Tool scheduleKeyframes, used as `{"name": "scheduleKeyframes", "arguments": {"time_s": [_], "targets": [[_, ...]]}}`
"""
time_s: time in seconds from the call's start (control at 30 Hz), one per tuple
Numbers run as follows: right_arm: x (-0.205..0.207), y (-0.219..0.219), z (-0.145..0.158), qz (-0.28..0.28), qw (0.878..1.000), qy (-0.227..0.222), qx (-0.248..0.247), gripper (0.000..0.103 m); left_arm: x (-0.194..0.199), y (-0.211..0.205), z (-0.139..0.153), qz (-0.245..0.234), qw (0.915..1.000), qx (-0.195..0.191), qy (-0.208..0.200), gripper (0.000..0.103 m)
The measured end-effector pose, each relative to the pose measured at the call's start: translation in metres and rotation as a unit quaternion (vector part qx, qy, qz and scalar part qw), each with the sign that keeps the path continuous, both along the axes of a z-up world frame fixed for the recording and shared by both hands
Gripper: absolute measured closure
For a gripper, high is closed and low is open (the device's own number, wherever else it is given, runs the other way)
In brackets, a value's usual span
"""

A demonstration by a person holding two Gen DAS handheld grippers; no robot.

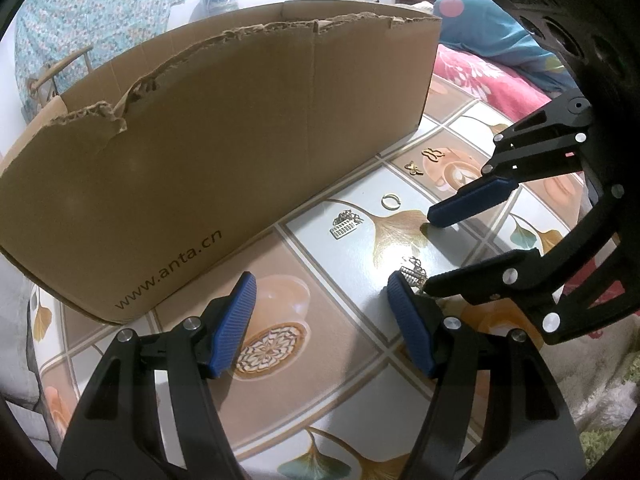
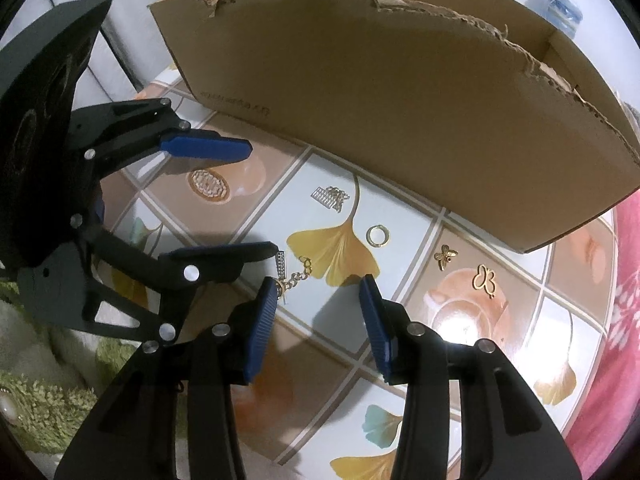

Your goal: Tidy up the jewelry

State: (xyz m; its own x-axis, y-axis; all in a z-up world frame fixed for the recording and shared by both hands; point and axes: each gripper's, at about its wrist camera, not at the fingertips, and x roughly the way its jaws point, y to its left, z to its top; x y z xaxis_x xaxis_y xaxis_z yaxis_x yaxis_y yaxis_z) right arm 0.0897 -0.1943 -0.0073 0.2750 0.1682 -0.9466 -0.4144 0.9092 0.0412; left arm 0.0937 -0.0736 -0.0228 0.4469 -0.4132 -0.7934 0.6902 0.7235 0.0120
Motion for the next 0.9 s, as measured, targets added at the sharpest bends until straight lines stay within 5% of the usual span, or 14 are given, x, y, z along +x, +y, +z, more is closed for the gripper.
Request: {"name": "scheduleKeyframes", "arguments": {"time_s": [0.6, 0.9], "targets": [[-0.011, -0.014, 0.002, 0.026, 1.0, -0.015, 0.006, 0.052, 0.009, 0.001, 0.004, -0.023, 0.9989, -0.035, 0.022, 0.039], [-0.021, -0.023, 0.002, 0.051, 0.998, -0.023, 0.008, 0.051, 0.016, -0.005, 0.002, -0.073, 0.9955, -0.036, 0.048, 0.039]]}}
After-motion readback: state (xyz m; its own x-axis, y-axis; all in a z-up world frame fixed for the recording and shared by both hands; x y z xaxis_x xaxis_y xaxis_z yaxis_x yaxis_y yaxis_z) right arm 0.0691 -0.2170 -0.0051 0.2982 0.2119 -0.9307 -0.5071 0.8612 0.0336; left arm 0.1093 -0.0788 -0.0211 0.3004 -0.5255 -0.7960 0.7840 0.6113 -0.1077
